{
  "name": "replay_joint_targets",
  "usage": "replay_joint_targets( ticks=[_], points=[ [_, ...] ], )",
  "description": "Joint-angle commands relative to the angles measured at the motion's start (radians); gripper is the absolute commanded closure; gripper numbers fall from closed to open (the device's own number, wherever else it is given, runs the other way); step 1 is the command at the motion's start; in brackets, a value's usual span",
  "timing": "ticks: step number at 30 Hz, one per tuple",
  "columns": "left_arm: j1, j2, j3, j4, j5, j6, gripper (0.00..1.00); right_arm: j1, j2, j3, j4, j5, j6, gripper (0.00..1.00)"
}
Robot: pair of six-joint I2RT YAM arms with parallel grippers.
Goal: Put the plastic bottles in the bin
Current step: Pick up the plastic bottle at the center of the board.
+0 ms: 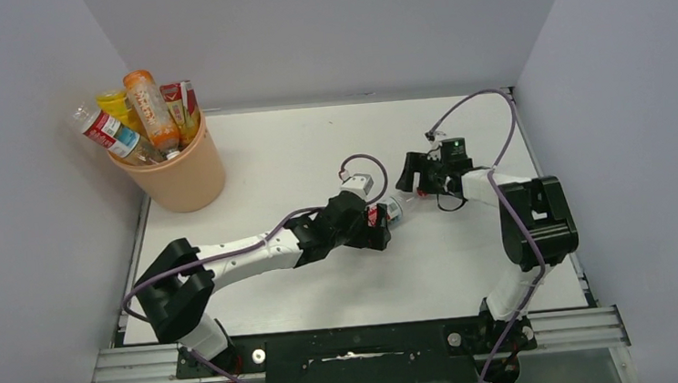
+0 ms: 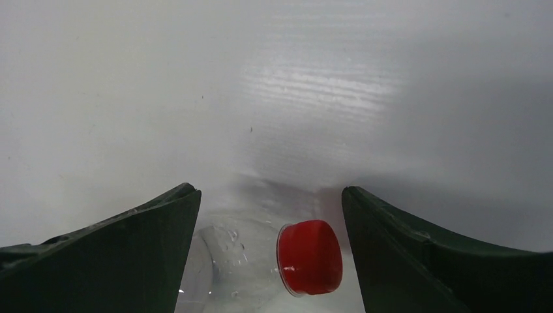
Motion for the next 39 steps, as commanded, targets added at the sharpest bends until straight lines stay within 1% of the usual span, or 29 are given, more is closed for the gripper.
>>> replay_joint_targets(
  ticks=[1, 9, 16, 21, 27, 34, 36, 39],
  points=[
    [-0.009, 0.038, 0.024, 0.147, 0.005, -0.036, 0.11, 0.016, -0.111, -0.092, 0.058, -0.017, 0.011, 0.18],
    [-0.008, 0.083, 0.07, 0.126, -0.046, -0.012, 0.12, 0.059, -0.248, -0.242, 0.04, 0.005, 0.028, 0.21],
    [0.008, 0.115, 0.074, 0.118, -0.066, -0.004, 0.12, 0.137, -0.388, -0.345, 0.013, 0.042, 0.058, 0.21],
    [0.025, 0.089, 0.049, 0.124, -0.095, -0.01, 0.12, 0.2, -0.464, -0.383, -0.01, 0.064, 0.086, 0.21],
    [0.064, 0.041, -0.001, 0.134, -0.107, -0.036, 0.11, 0.245, -0.551, -0.442, -0.016, 0.074, 0.137, 0.22],
    [0.089, 0.018, -0.044, 0.154, -0.107, -0.07, 0.1, 0.254, -0.595, -0.47, -0.05, 0.129, 0.17, 0.23],
    [0.102, 0.031, -0.042, 0.16, -0.09, -0.088, 0.09, 0.255, -0.596, -0.468, -0.047, 0.129, 0.177, 0.25],
    [0.116, 0.081, 0.001, 0.128, -0.068, -0.1, 0.07, 0.257, -0.602, -0.465, -0.039, 0.112, 0.187, 0.3]
  ],
)
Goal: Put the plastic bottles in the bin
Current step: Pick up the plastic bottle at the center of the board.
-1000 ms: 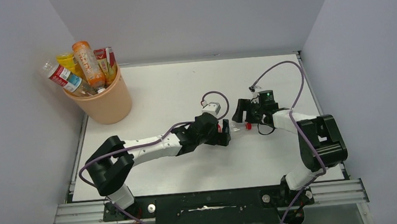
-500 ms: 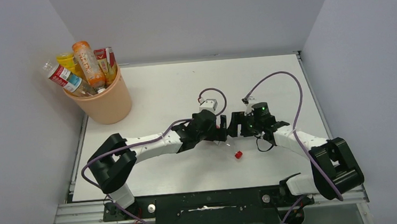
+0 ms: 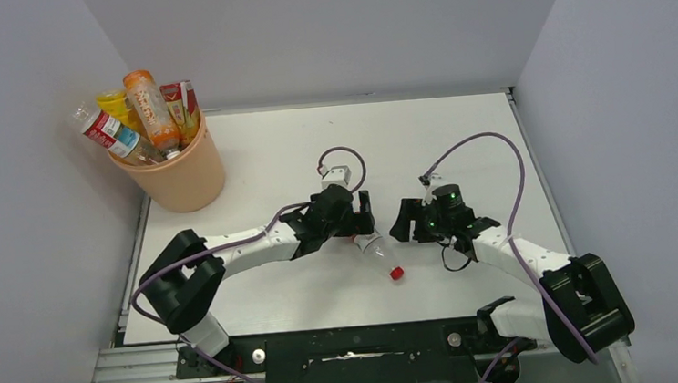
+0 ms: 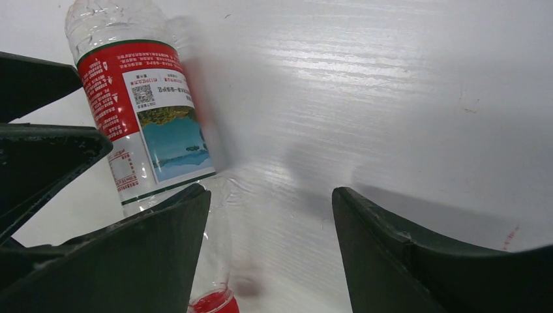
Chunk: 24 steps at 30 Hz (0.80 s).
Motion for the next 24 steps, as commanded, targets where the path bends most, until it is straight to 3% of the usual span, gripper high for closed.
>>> replay_joint_targets(
  ticks=[1, 24],
  points=[
    [0.023, 0.033, 0.066, 0.017, 0.018, -0.035, 0.07, 0.014, -0.037, 0.003, 0.025, 0.01, 0.027, 0.31],
    [0.064, 0.205, 0.206, -0.029, 0.038, -0.011, 0.09, 0.3, -0.134, -0.048, 0.003, 0.126, 0.149, 0.35]
  ],
)
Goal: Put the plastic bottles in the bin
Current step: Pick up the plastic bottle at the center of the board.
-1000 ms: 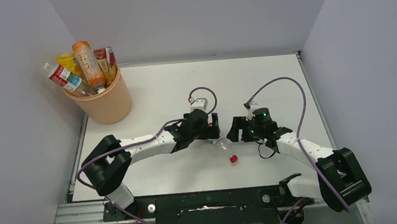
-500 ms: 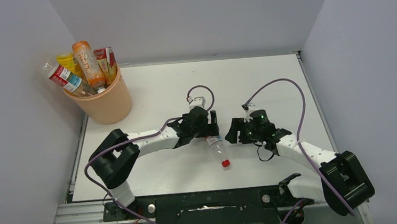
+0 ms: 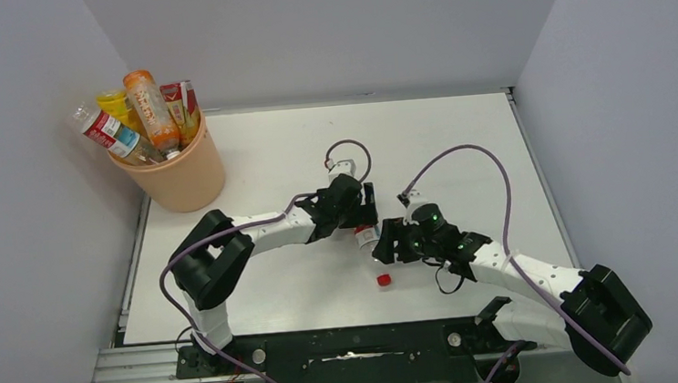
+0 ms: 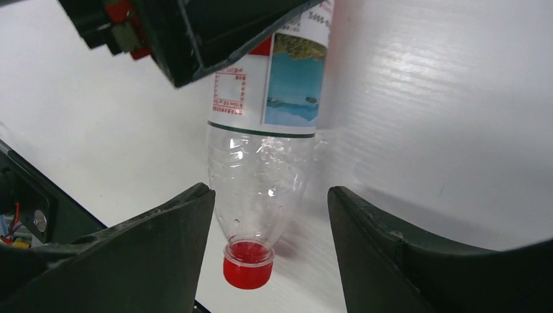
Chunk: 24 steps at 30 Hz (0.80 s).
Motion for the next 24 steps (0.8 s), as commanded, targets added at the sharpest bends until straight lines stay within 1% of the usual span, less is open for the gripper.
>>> replay_joint_targets(
  ticks=[1, 9, 14, 18, 24],
  points=[
    [0.014, 0.023, 0.071, -0.005, 0.016, 0.025, 0.11, 0.049, -0.029, -0.017, 0.029, 0.053, 0.042, 0.35],
    [0.027, 0.058, 0.107, -0.022, 0.064, 0.039, 0.41, 0.088, -0.06, -0.012, 0.017, 0.056, 0.045, 0.35],
    [0.03, 0.074, 0.124, -0.046, 0.069, 0.053, 0.44, 0.105, -0.085, -0.01, 0.004, 0.061, 0.049, 0.35],
    [0.039, 0.062, 0.129, -0.062, 0.064, 0.07, 0.51, 0.117, -0.125, -0.016, -0.004, 0.065, 0.058, 0.34],
    [0.056, 0.006, 0.148, -0.098, 0.039, 0.119, 0.55, 0.118, -0.219, 0.02, -0.087, 0.091, 0.052, 0.33]
  ],
)
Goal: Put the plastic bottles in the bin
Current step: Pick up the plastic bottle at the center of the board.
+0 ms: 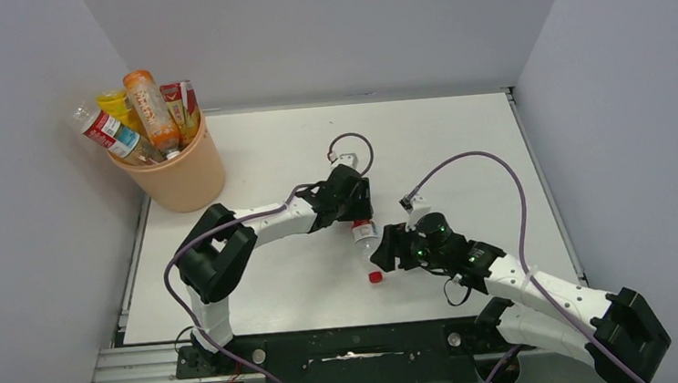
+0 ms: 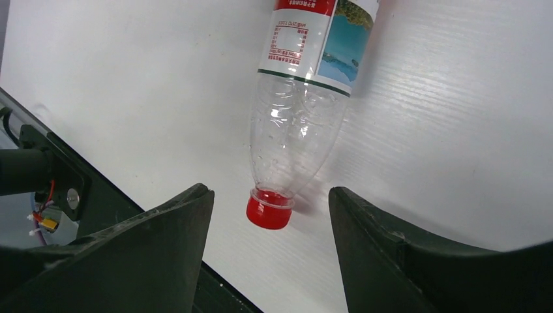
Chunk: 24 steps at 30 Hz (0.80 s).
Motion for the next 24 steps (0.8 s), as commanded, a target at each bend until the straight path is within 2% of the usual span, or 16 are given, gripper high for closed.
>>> replay_joint_targets(
  ticks=[1, 8, 13, 17, 24],
  points=[
    [0.022, -0.072, 0.051, -0.036, -0.023, 0.071, 0.56, 0.008, -0.08, 0.053, -0.051, 0.046, 0.001, 0.33],
    [0.061, -0.153, 0.109, -0.095, -0.085, 0.181, 0.56, 0.007, -0.138, 0.105, -0.116, 0.066, -0.015, 0.32],
    [0.132, -0.202, 0.193, -0.143, -0.106, 0.264, 0.56, 0.007, -0.156, 0.099, -0.12, 0.078, -0.012, 0.31],
    [0.237, -0.254, 0.272, -0.155, -0.09, 0.322, 0.56, 0.005, -0.128, 0.119, -0.138, 0.073, -0.021, 0.31],
    [0.486, -0.364, 0.409, -0.171, 0.007, 0.382, 0.56, 0.004, -0.075, 0.133, -0.121, 0.068, -0.028, 0.31]
  ],
)
